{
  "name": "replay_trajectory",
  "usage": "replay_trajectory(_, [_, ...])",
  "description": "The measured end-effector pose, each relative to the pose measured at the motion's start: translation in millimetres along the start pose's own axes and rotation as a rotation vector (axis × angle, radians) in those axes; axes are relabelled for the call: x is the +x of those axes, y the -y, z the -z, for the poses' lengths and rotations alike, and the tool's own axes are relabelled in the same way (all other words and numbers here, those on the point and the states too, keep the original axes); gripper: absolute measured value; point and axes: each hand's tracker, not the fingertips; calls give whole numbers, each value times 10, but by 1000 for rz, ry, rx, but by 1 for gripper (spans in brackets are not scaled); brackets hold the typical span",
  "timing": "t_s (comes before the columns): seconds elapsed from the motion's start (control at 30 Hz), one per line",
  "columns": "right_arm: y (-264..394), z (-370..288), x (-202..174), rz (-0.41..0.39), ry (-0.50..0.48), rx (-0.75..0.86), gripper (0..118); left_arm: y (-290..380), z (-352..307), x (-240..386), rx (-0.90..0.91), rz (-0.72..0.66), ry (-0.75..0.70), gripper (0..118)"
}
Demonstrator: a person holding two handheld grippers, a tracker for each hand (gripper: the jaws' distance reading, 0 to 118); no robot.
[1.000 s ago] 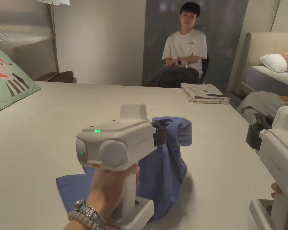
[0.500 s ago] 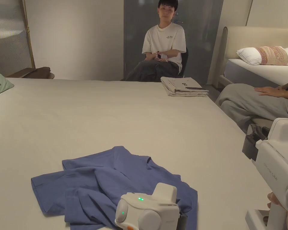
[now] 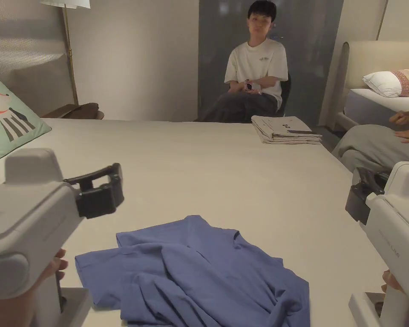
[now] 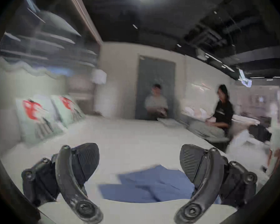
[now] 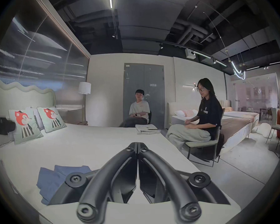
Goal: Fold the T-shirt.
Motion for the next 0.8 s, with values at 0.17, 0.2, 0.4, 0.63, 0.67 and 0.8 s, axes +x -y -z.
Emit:
replay_trajectory(0.17, [14, 51, -155, 14, -32, -1, 0, -165, -98, -316, 3, 3, -126, 0])
replay_trajectory(0.2, [16, 51, -175, 15, -38, -2, 0, -150, -87, -343, -6, 0, -129, 0])
replay_trajectory(0.4, [16, 62, -270, -6, -57, 3, 0, 68, 152, -333, -126, -40, -72, 0])
replay_trajectory(0.63, [222, 174, -329, -32, -65, -75, 0, 740, 735, -247, -509, -69, 44, 1])
replay_trajectory(0.67, [262, 192, -335, -36, -68, -89, 0, 855, 812, -244, -565, -72, 47, 6])
replay_trajectory(0.8, [441, 268, -352, -61, -75, -152, 0, 1364, 1064, -279, -776, -102, 40, 106])
